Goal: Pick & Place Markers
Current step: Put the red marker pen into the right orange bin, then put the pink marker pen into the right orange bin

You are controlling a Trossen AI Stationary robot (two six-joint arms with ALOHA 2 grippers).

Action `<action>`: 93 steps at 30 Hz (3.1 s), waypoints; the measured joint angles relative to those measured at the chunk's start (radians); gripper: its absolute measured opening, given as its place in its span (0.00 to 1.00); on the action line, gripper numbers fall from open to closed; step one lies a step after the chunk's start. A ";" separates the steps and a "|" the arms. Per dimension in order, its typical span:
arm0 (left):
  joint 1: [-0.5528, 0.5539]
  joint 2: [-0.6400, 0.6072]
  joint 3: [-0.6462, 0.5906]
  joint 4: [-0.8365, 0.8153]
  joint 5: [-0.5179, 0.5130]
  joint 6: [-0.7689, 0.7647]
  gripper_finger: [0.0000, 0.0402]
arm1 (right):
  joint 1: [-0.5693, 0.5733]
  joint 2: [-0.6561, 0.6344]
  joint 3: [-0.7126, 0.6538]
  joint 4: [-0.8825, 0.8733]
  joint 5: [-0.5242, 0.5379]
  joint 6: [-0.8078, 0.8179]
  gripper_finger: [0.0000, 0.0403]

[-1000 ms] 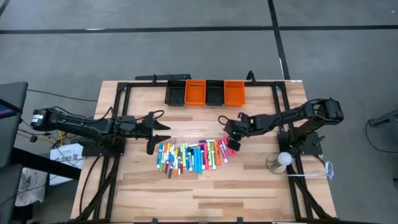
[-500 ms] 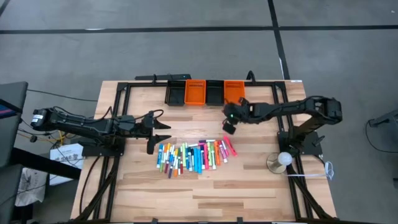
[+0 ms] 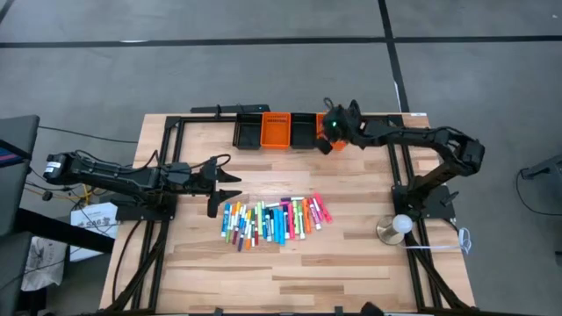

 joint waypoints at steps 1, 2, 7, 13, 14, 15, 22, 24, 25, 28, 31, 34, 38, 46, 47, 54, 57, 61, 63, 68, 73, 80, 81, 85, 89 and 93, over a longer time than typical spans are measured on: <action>0.000 0.000 0.000 0.000 0.000 0.000 0.49 | -0.021 0.000 0.000 0.003 -0.015 0.002 0.15; 0.000 0.000 0.000 0.000 0.000 0.000 0.49 | -0.041 0.000 0.000 0.010 -0.029 0.013 0.15; 0.000 0.000 0.000 0.000 0.000 0.000 0.49 | -0.105 0.000 0.000 0.061 -0.106 0.052 0.15; 0.000 0.000 0.000 0.000 0.000 0.000 0.49 | -0.128 0.001 0.000 0.082 -0.131 0.053 0.15; 0.000 0.000 0.000 0.000 0.000 0.000 0.49 | -0.127 0.001 0.000 0.082 -0.131 0.053 0.15; 0.000 0.000 0.000 0.000 0.000 0.000 0.49 | -0.127 0.001 0.000 0.082 -0.132 0.053 0.15; 0.000 0.000 0.000 0.000 0.000 0.000 0.49 | -0.126 0.002 0.000 0.071 -0.134 0.070 0.15; 0.000 0.000 0.000 0.000 0.000 0.000 0.49 | -0.126 0.003 0.000 0.060 -0.134 0.079 0.15; 0.000 0.000 0.000 -0.001 0.000 0.000 0.49 | -0.126 0.003 0.000 0.059 -0.134 0.079 0.15; 0.000 0.000 0.000 -0.001 0.000 0.000 0.49 | -0.126 0.003 0.000 0.059 -0.134 0.079 0.15; 0.000 0.000 0.000 -0.001 0.000 0.000 0.49 | -0.126 0.018 0.001 0.072 -0.130 0.079 0.15; 0.000 0.000 0.000 -0.001 0.000 0.000 0.49 | -0.126 0.063 0.000 0.072 -0.126 0.078 0.15; -0.001 0.000 0.000 -0.001 0.000 0.000 0.49 | -0.126 0.141 -0.001 0.094 -0.121 0.051 0.15; 0.000 0.000 0.000 -0.001 0.000 0.000 0.49 | -0.127 0.175 0.000 0.111 -0.104 0.045 0.19; 0.000 0.000 0.000 -0.001 0.000 0.000 0.49 | -0.127 0.175 0.000 0.110 -0.104 0.044 0.20; 0.000 0.000 0.000 -0.001 0.000 0.000 0.49 | -0.118 0.175 0.000 0.108 -0.105 0.034 0.24; 0.000 0.000 0.000 -0.001 0.000 0.000 0.49 | -0.110 0.175 0.000 0.108 -0.105 0.021 0.26; 0.000 0.000 0.000 -0.001 0.000 0.000 0.49 | -0.105 0.175 0.000 0.108 -0.105 0.018 0.29; 0.000 0.000 0.000 -0.001 0.000 0.000 0.49 | -0.105 0.175 0.000 0.109 -0.105 0.017 0.31; 0.000 0.000 0.000 -0.002 0.000 0.000 0.49 | -0.099 0.133 0.000 0.118 -0.104 0.068 0.34; 0.000 0.000 0.000 -0.002 0.000 0.000 0.49 | -0.052 0.028 0.000 0.119 -0.104 0.079 0.32; 0.000 0.000 0.000 -0.002 0.000 0.000 0.49 | 0.104 -0.119 0.000 0.105 -0.104 0.106 0.29; 0.000 0.000 0.000 -0.002 0.000 0.000 0.49 | 0.136 -0.134 0.000 0.100 -0.104 0.113 0.29; 0.000 0.000 0.000 -0.002 0.000 0.000 0.49 | 0.281 -0.172 0.000 0.093 -0.104 0.126 0.30; 0.000 0.000 0.000 -0.002 0.000 0.000 0.49 | 0.421 -0.162 0.000 0.093 -0.080 0.171 0.30; 0.000 0.000 0.000 -0.003 0.000 0.000 0.49 | 0.538 -0.107 0.000 0.089 0.032 0.210 0.30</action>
